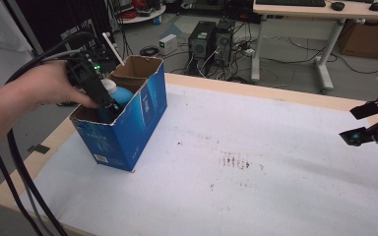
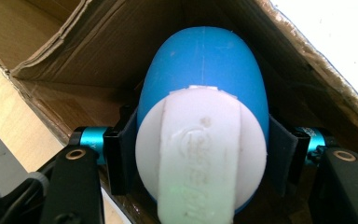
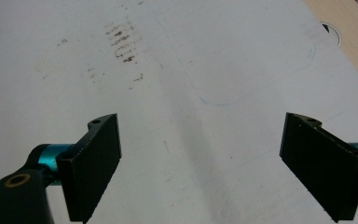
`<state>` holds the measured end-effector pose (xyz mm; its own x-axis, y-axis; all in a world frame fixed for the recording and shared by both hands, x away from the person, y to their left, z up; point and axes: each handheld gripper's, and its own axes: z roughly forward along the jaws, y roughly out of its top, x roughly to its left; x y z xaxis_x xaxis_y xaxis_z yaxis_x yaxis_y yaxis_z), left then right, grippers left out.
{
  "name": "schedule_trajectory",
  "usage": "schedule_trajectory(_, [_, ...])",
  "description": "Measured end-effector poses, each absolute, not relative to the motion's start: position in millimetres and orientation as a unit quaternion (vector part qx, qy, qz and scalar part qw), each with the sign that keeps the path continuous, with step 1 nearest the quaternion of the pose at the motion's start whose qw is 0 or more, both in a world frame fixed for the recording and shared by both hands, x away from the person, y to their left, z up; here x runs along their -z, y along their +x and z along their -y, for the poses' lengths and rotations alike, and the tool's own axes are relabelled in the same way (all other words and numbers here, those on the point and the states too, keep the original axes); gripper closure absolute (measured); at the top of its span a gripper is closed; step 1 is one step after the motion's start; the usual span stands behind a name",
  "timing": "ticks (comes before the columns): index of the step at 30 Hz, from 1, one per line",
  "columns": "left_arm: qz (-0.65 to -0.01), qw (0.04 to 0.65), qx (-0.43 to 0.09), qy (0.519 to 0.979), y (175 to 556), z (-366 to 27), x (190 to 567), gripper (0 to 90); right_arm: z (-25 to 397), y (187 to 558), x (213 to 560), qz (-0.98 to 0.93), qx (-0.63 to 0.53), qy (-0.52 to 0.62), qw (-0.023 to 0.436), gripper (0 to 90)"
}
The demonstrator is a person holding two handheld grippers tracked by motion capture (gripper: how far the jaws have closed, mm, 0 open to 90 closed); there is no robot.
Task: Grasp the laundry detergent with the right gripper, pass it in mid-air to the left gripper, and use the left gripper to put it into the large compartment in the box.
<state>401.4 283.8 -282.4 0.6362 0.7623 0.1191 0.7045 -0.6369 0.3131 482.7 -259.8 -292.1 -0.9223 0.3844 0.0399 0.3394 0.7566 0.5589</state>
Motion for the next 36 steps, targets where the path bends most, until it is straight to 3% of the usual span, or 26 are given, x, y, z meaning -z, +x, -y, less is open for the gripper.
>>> schedule_trajectory(36, [-0.404,0.108,-0.112,0.901,404.9,-284.3,281.6,37.8,261.2,481.1,295.4,-0.936,-0.292,0.195,0.036,11.8])
